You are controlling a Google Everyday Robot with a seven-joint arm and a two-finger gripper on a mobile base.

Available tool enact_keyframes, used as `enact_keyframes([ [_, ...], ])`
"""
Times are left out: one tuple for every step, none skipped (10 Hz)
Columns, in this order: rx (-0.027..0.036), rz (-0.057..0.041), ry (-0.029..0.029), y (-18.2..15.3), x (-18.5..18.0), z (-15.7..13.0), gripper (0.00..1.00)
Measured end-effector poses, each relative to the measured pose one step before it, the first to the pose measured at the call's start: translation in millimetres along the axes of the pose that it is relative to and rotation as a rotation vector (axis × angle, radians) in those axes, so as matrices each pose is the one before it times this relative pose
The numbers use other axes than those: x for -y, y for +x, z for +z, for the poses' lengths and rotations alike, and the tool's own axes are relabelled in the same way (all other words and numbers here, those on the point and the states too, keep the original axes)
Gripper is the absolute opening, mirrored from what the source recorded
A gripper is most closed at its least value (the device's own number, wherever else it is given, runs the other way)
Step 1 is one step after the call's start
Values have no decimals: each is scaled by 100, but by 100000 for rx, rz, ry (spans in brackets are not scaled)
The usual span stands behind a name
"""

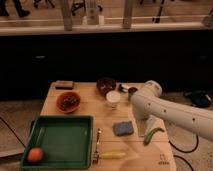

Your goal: Place sponge in tray

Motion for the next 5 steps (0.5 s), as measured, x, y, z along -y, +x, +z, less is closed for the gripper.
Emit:
enact_keyframes([
  [594,-1282,-441,-348,-21,570,80],
  [1198,-470,-385,-153,-14,698,80],
  [1429,-393,-494,-270,-140,994,80],
  [875,-734,-343,-277,-61,780,80],
  [1008,-1150,-407,-307,16,479,80],
])
